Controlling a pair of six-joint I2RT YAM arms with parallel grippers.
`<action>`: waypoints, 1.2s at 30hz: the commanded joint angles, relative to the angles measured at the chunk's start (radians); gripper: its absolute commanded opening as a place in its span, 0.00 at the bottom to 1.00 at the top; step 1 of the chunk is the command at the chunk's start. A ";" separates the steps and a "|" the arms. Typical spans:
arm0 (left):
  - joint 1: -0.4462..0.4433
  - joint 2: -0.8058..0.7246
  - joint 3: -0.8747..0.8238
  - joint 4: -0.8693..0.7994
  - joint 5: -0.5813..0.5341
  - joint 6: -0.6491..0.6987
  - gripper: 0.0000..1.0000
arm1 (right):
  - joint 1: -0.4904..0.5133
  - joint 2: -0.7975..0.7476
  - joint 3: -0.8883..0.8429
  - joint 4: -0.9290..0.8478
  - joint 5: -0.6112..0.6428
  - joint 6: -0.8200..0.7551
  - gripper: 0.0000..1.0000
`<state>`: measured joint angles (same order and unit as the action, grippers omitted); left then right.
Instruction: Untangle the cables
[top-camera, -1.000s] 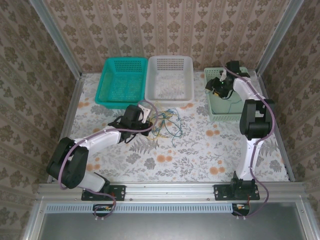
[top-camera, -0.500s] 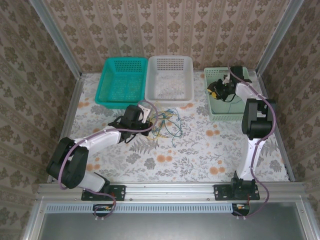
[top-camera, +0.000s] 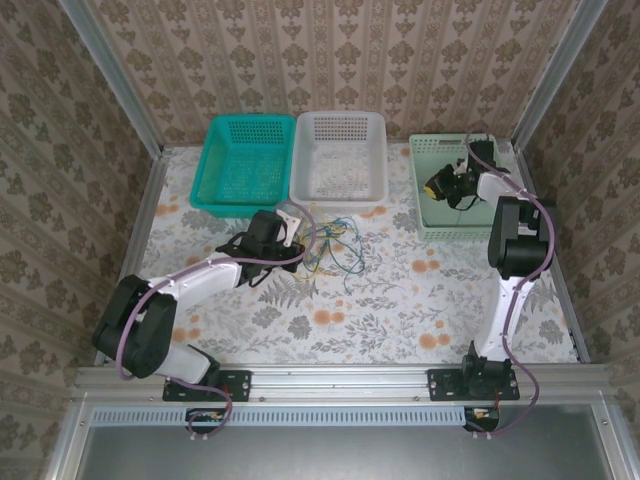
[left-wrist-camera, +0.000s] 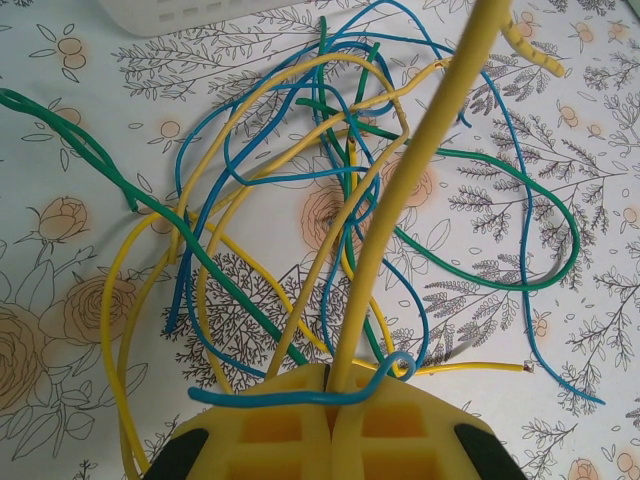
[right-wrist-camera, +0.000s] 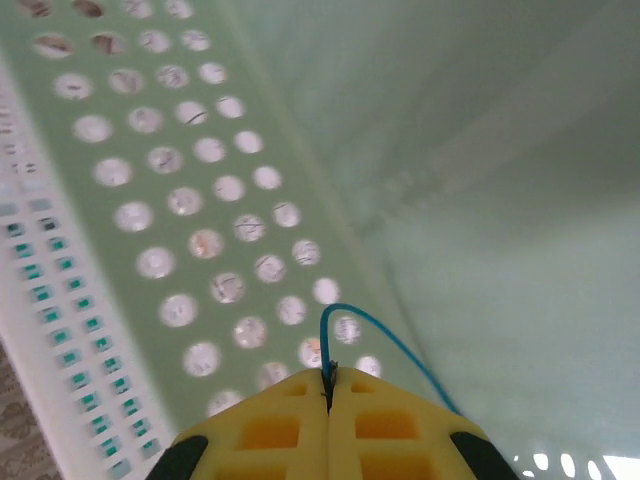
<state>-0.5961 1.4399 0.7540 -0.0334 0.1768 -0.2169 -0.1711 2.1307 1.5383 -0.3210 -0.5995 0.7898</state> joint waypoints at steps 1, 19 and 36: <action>-0.004 -0.023 -0.007 0.009 -0.004 -0.010 0.00 | -0.013 -0.069 -0.022 0.028 0.004 0.029 0.03; -0.010 -0.018 0.006 0.016 0.000 -0.011 0.00 | 0.003 -0.283 0.012 -0.248 0.373 -0.397 0.90; -0.036 -0.105 0.046 -0.067 -0.063 -0.023 0.00 | 0.406 -0.668 -0.482 0.175 0.204 -0.502 0.67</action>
<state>-0.6281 1.3762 0.7662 -0.0708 0.1482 -0.2176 0.2005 1.5249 1.1404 -0.2825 -0.3332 0.2653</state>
